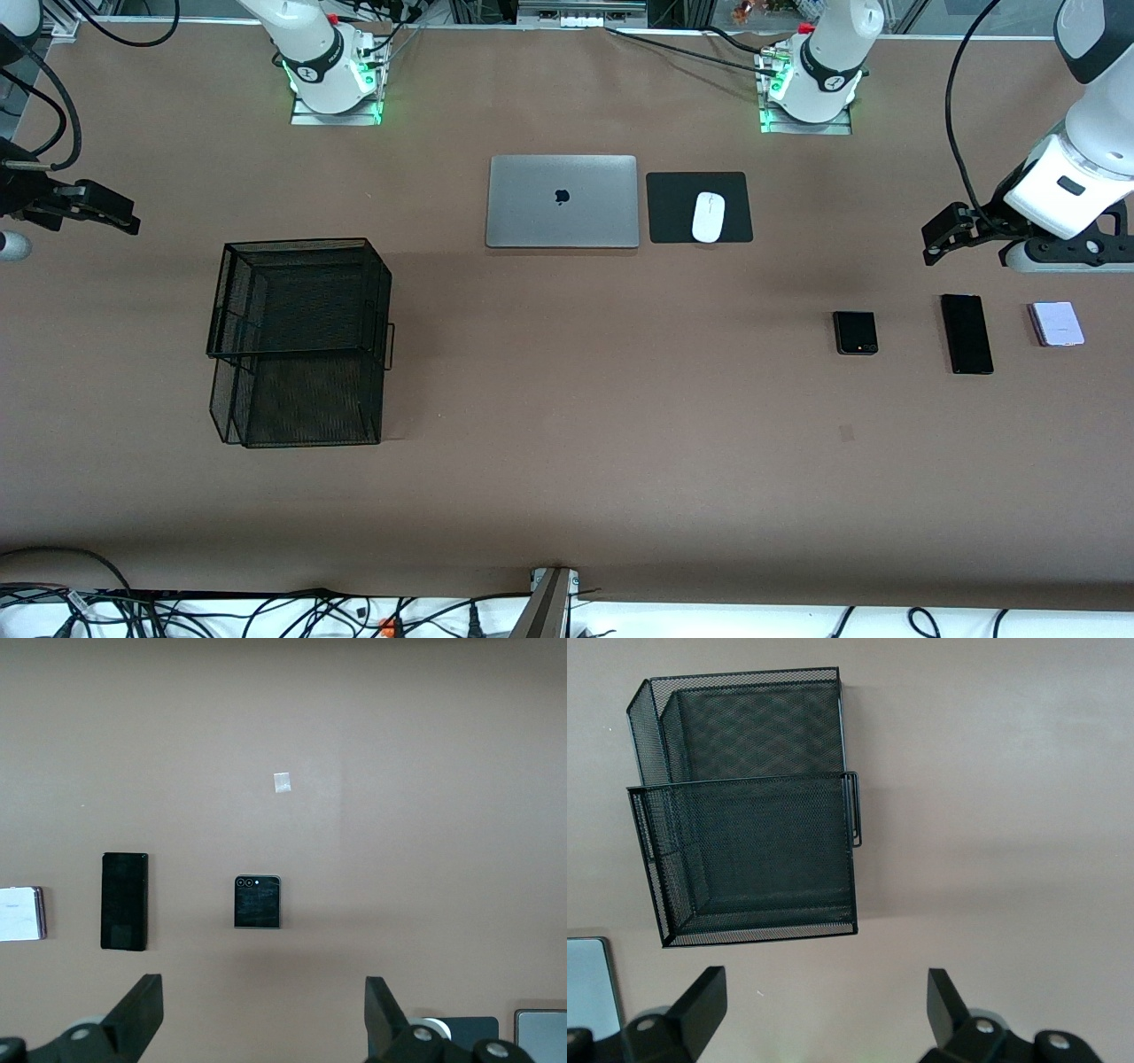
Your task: Place phones with both arms
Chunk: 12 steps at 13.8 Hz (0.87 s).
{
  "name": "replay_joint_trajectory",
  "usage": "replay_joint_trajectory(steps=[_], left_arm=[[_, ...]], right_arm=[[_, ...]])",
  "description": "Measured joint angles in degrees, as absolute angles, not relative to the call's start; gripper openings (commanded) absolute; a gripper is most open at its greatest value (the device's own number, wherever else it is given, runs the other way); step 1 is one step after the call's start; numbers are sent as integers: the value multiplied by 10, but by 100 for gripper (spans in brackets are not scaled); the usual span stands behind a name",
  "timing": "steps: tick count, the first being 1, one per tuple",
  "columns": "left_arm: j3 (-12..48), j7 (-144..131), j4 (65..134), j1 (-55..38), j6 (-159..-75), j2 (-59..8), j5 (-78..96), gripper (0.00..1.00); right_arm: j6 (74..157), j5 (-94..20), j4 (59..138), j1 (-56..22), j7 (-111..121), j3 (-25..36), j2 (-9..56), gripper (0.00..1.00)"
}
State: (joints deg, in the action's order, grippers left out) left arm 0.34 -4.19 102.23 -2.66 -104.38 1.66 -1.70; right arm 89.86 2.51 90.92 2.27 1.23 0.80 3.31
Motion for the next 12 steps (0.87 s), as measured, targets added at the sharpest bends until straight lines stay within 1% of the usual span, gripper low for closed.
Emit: replay_joint_trajectory(steps=[4,12], left_arm=[[3,-42,1022,-27,-1025,17,-17,100],[3,-43,1017,-30,-1020,16,-17,100]], right_arm=[[899,25,909,23,12,8,33,100],[899,25,909,23,12,8,33,100]])
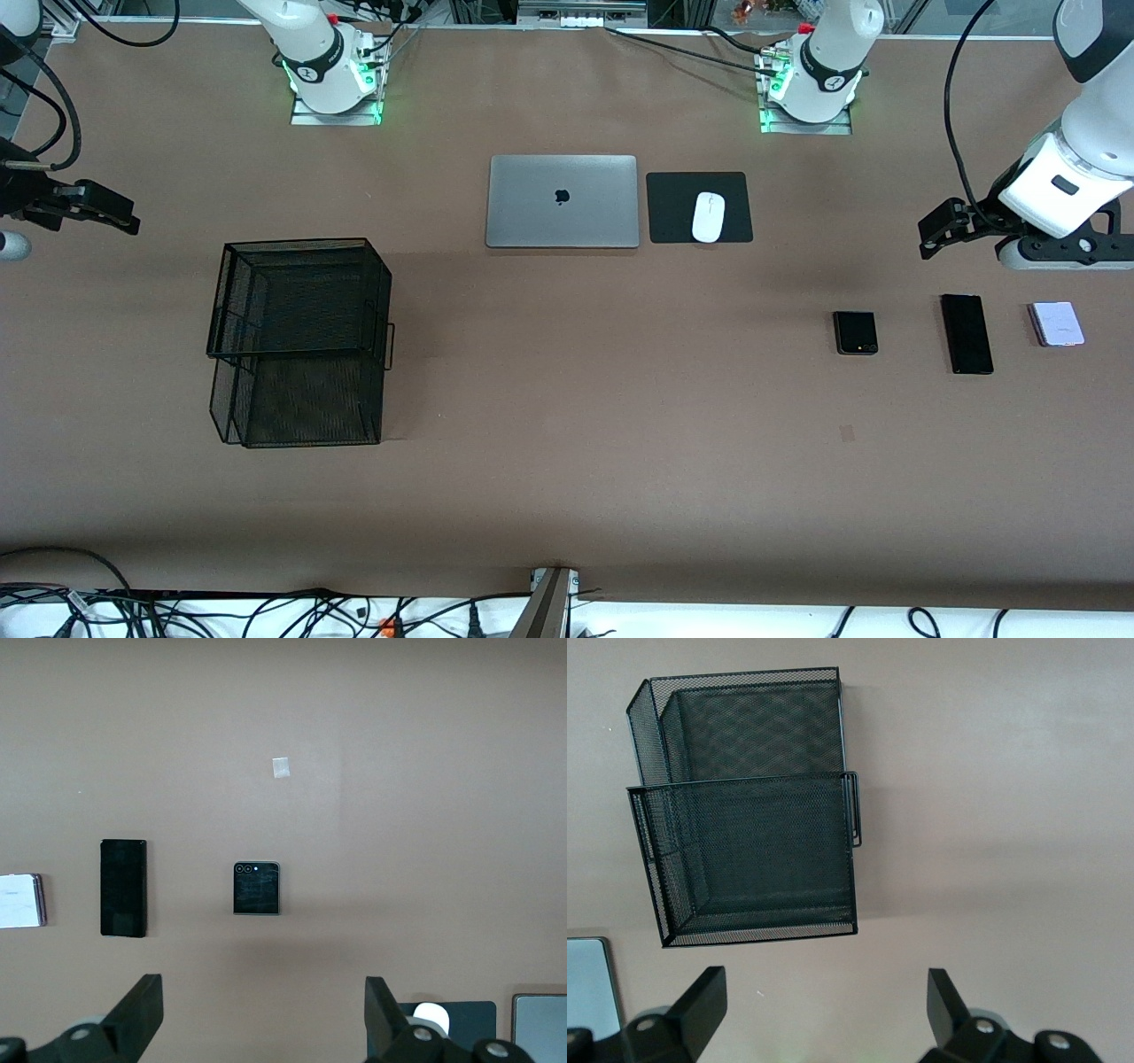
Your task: Place phones with both arms
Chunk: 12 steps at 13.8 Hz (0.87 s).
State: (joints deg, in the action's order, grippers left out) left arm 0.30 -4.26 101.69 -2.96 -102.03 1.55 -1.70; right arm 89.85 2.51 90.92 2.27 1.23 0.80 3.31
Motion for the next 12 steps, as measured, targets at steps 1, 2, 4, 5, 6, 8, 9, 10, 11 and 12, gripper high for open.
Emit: replay_joint_trajectory(steps=[1,2,4,5,6,8,9,10,11,12], left_arm=[[3,-43,1017,-30,-1018,15,-17,100],[3,-42,1017,-30,-1007,14,-17,100],[3,-42,1016,-30,-981,6,-17,100],[2,-42,1016,-30,-973,1,-17,100],[2,-42,1016,-30,-966,-4,-17,100],[2,-41,1016,-29,-961,-11,-17,100],[1,-41,1017,-29,-958,-14,-17,100],[1,-41,1018,-27,-955,-19,-17,100],[0,-41,1020,-24,-955,-27,-17,100],[0,-41,1023,-23,-961,-41,-17,100]], right_arm=[[899,25,909,23,12,8,33,100],[899,25,909,23,12,8,33,100],[899,25,909,23,12,8,33,100],[899,25,909,23,12,8,33,100],[899,25,909,23,12,8,33,100],[899,25,909,23,12,8,33,100],[899,25,909,23,12,8,33,100],[899,25,909,23,12,8,33,100],[899,25,909,23,12,8,33,100],[899,25,909,23,12,8,33,100]])
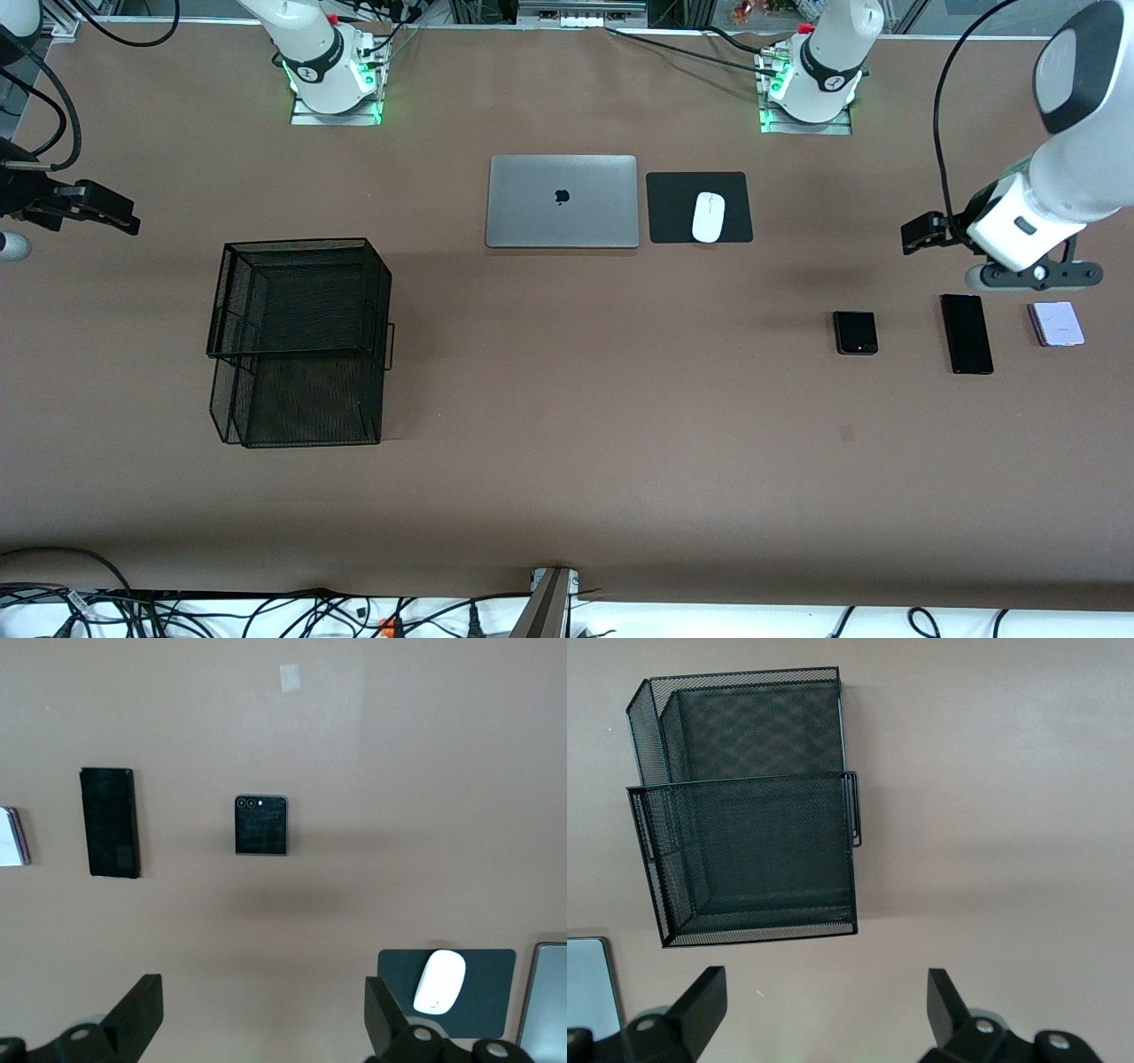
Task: Place phones with both arms
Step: 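Reach the left gripper down over the small black flip phone, then close the left gripper on the flip phone and lift it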
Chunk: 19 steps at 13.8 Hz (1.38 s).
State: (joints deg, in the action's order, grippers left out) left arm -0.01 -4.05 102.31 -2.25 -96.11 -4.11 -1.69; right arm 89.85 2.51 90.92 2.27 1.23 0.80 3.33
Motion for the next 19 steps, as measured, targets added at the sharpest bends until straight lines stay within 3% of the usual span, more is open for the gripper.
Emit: replay_joint_trajectory(steps=[7,14,19], left_arm=[[0,-40,1060,-13,-1152,-159,-46,100],[-1,-28,1260,23,-1507,-228,-47,100],[-1,-27,1269,29,-1549,-268,-47,100]], right_arm=[[899,25,909,23,12,8,33,100],[899,25,909,23,12,8,33,100],[899,25,909,23,12,8,33,100]])
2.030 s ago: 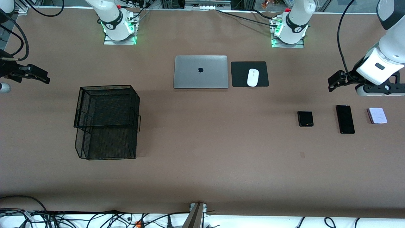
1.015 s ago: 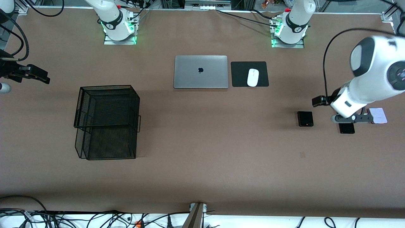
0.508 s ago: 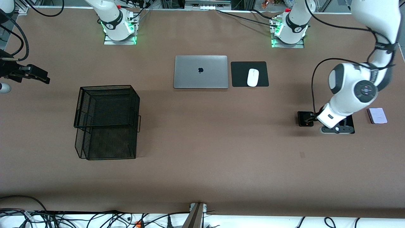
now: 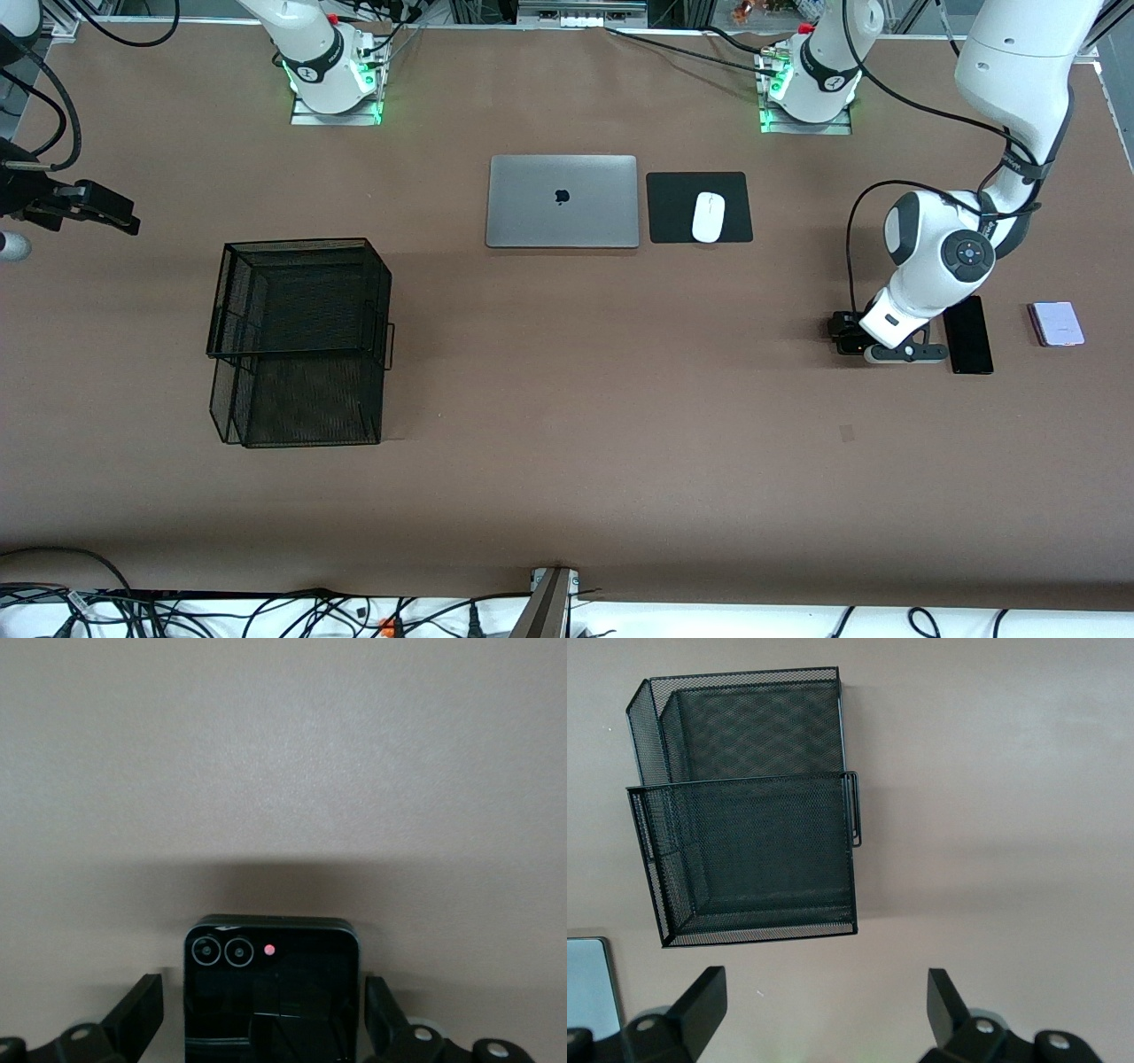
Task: Place phones with both arms
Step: 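Close the left gripper on the flip phone and lift it, then carry the flip phone to mid-table while the right gripper reaches toward it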
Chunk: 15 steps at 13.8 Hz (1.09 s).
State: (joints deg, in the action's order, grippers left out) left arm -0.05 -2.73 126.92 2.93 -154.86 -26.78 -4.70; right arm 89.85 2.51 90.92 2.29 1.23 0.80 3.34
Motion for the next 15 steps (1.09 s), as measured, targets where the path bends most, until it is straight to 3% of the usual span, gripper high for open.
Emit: replay_joint_trajectory(steps=[1,2,3,5,7,12,15], left_arm=[[-1,-27,1270,30,-1549,-269,-47,72],[0,-28,1272,30,-1548,-269,-47,52],[0,-28,1273,30,-1547,-269,-47,43],[4,-29,1267,30,-1516,-262,-46,42],[13,-29,1238,30,-1433,-262,-35,42],[79,-37,1022,27,-1152,-259,-22,45],[152,-101,947,-10,-1116,-268,-21,42]], right_arm=[[899,25,909,23,12,8,33,100],[899,25,909,23,12,8,33,100],[899,25,909,23,12,8,33,100],[899,25,909,23,12,8,33,100],[899,25,909,23,12,8,33,100],[899,25,909,23,12,8,33,100],[899,25,909,23,12,8,33,100]])
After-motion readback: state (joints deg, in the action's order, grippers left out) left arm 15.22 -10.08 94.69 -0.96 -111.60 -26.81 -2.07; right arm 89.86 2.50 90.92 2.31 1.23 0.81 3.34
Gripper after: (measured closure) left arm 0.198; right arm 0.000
